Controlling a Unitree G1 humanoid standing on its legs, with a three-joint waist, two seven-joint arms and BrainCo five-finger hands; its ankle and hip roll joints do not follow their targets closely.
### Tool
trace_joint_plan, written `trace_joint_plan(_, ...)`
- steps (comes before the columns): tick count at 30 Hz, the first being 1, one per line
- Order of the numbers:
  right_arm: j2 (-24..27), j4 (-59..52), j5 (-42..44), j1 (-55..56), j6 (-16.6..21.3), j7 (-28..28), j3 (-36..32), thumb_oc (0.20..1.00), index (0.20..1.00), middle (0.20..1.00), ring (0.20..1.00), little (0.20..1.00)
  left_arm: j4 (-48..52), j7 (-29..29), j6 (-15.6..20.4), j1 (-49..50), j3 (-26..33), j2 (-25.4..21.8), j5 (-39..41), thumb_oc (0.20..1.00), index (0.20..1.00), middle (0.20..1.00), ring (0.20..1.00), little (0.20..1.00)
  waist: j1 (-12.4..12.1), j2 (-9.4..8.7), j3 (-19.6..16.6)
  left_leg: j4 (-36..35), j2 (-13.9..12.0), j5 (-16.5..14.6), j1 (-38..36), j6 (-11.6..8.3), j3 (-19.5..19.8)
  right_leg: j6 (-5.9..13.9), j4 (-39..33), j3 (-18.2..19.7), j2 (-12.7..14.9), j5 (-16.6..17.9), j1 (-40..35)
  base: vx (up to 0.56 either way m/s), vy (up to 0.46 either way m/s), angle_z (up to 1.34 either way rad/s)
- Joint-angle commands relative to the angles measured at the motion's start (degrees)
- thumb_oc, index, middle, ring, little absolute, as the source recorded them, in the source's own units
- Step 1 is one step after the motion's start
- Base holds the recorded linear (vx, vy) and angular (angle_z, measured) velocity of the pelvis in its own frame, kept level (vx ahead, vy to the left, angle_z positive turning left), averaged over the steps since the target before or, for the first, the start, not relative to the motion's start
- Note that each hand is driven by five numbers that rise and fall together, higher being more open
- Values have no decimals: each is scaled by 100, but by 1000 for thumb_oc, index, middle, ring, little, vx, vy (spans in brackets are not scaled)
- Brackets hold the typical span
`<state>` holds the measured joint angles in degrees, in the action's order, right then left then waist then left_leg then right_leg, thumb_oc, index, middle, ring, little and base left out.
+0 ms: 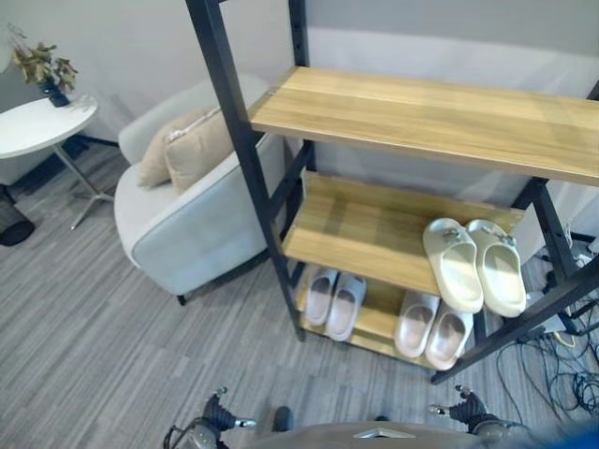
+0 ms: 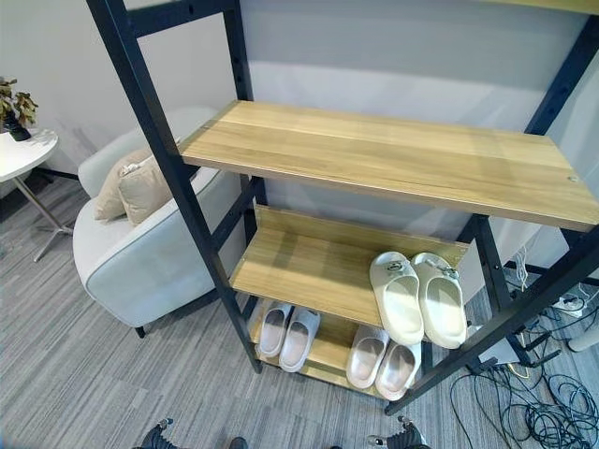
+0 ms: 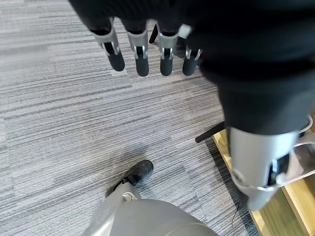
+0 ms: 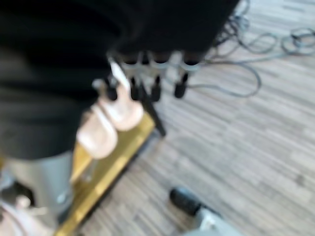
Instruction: Arrange the slippers neatly on the shoe rack.
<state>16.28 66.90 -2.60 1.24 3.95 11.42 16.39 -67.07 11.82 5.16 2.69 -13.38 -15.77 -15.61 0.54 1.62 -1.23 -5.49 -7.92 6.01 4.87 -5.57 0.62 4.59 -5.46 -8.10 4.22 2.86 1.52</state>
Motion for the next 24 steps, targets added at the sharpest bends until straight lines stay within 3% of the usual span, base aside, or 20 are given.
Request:
trace_joint_plan(1,-173,-62,-303,-248,111,20,226,1000,1000,1000,1000,1000,-174,160,41,-392,-70,-58,120,1000,1000,1000,1000,1000,-22,-224,157,49,-54,-152,-34,-123,-14,582,116,-256,508,-106,-261,0,0,0)
trace_joint_plan(10,-205,-225,-629,-369,154,37,575,1000,1000,1000,1000,1000,-232,137,53,-422,-138,8,133,1000,1000,1000,1000,1000,-65,-223,176,49,-30,-151,-8,-125,54,584,111,-307,520,-116,-258,2,4,4)
trace_joint_plan(15,511,-1602,-833,274,416,-236,585,1000,1000,1000,1000,1000,-205,48,88,-355,127,-218,187,1000,1000,1000,1000,1000,75,-304,252,49,-63,-132,24,-134,-30,592,119,-211,504,-80,-173,-35,-17,2)
trace_joint_plan(18,906,-1823,-690,201,468,-377,475,1000,1000,1000,1000,1000,-188,-42,98,-361,200,-388,194,1000,1000,1000,1000,1000,65,-363,274,49,-83,-124,46,-142,-10,597,125,-217,498,-79,-157,-20,-38,-8)
trace_joint_plan(24,896,-1441,-946,122,533,-294,538,1000,1000,1000,1000,1000,-183,-11,141,-317,219,-389,164,1000,1000,1000,1000,1000,65,-365,300,49,-90,-126,48,-135,-10,606,140,-207,500,-78,-148,-2,-8,0)
